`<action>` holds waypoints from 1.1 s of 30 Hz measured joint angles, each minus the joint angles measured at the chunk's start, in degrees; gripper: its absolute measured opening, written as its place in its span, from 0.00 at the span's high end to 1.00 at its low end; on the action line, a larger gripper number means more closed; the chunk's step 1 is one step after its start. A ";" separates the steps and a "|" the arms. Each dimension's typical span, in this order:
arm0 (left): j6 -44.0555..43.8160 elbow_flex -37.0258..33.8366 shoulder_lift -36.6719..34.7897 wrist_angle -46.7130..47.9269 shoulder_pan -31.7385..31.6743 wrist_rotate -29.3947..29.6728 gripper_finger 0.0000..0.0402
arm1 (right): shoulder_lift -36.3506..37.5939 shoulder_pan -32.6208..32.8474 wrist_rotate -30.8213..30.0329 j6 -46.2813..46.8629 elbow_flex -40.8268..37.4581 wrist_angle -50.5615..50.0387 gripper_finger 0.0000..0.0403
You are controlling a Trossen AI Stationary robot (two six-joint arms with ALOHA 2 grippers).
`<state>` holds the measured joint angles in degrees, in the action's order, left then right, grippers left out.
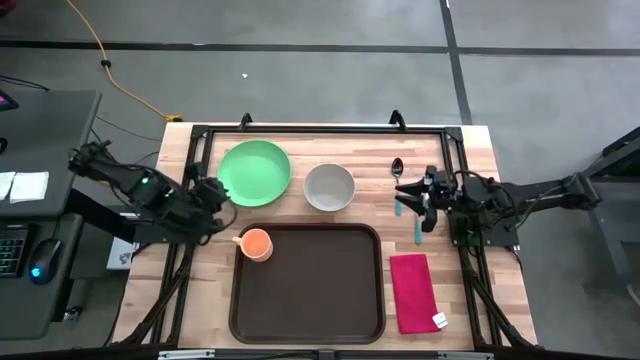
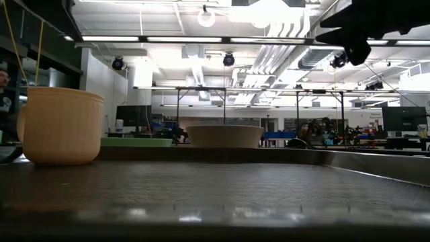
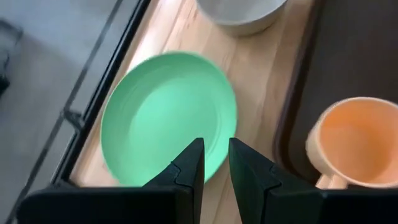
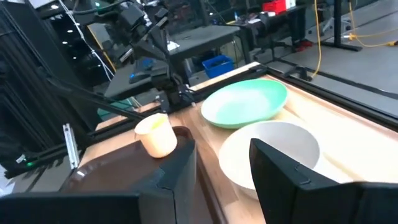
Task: Set up tray
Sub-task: Put the green plate in the center of the brown tray
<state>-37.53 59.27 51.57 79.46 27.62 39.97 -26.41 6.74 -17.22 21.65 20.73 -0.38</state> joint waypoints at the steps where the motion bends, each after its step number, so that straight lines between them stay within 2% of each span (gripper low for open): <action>1: 0.62 0.00 0.55 -0.42 -1.47 -0.78 0.74 | 0.56 0.00 -0.04 0.02 0.00 -0.76 0.68; 8: 12.89 0.00 6.04 -6.73 -12.65 -5.58 0.74 | 5.33 0.00 -2.34 0.43 0.00 -6.41 0.68; 19: 32.42 0.00 15.55 -11.32 -29.06 -15.04 0.74 | 11.05 -0.01 -2.40 1.35 0.00 -11.71 0.68; 25: 43.84 0.00 16.27 -16.78 -35.75 -24.14 0.74 | 11.51 0.00 -2.12 2.03 0.00 -12.74 0.68; 29: 48.14 0.00 16.29 -17.00 -40.02 -27.21 0.74 | 11.51 0.00 -1.74 2.99 0.00 -13.48 0.68; 33: 52.93 0.00 16.29 -16.77 -44.37 -32.66 0.74 | 11.49 0.00 -1.56 3.43 0.00 -13.80 0.68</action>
<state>15.40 59.27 67.85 62.69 -16.75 7.31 -14.92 6.74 -18.78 25.08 20.73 -14.18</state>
